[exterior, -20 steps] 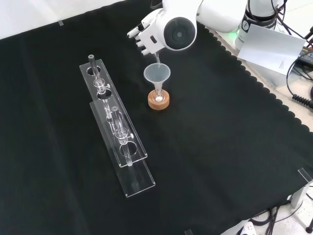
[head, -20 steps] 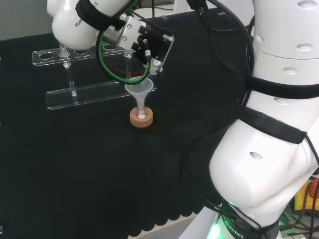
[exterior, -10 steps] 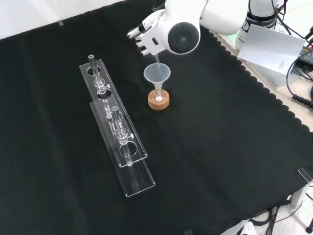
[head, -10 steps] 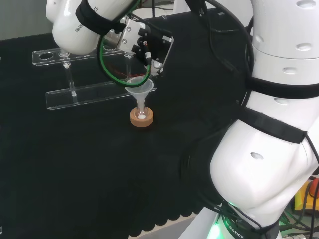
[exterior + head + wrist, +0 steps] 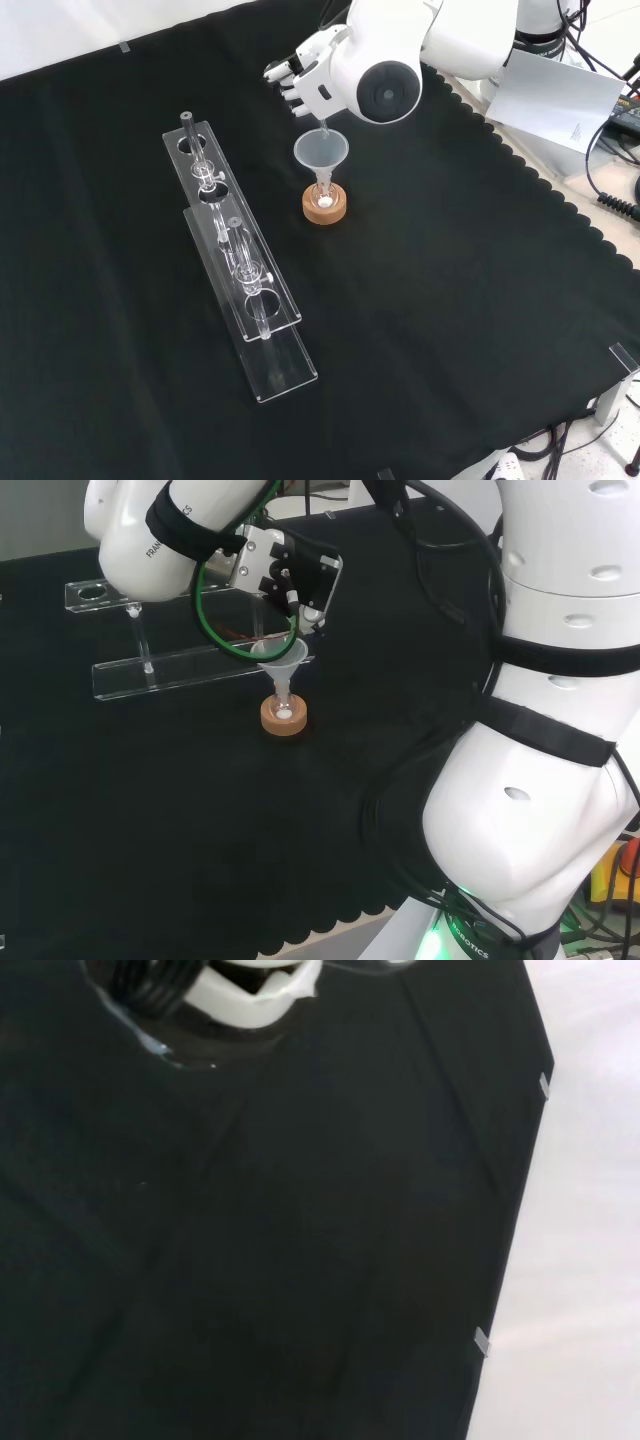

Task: Pour all the NaCl from the weighing funnel into the round-bottom flask.

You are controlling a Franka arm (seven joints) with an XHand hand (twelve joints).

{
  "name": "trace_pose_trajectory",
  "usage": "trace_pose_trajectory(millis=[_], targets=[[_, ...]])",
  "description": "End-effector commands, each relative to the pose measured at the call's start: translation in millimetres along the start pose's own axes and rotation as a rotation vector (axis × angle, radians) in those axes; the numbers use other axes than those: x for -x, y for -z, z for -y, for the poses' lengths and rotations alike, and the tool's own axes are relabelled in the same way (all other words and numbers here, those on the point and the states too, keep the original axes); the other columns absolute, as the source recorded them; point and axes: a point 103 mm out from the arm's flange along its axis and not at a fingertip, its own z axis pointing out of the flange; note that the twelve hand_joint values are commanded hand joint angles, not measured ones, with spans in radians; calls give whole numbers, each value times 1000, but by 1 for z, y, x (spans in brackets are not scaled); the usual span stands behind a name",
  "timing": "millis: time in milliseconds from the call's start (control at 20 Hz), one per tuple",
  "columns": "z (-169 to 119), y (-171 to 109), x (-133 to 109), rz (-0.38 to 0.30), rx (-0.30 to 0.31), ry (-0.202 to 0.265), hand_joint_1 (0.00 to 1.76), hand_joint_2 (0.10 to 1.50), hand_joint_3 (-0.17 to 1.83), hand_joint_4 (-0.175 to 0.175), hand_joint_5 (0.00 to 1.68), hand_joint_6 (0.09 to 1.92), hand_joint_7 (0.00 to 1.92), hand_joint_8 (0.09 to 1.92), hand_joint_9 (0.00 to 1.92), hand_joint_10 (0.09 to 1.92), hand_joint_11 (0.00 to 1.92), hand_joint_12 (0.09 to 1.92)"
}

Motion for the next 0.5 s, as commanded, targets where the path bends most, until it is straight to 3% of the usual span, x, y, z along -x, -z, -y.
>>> trace_pose_trajectory(millis=[50,500], targets=[[-1,1,1,19,-2,-8,1065,799,572,161,1064,993,914,642,1006,409,624,1183],[-1,5,-2,62,11,-18,1064,798,573,163,1064,994,915,642,1007,409,624,1182]])
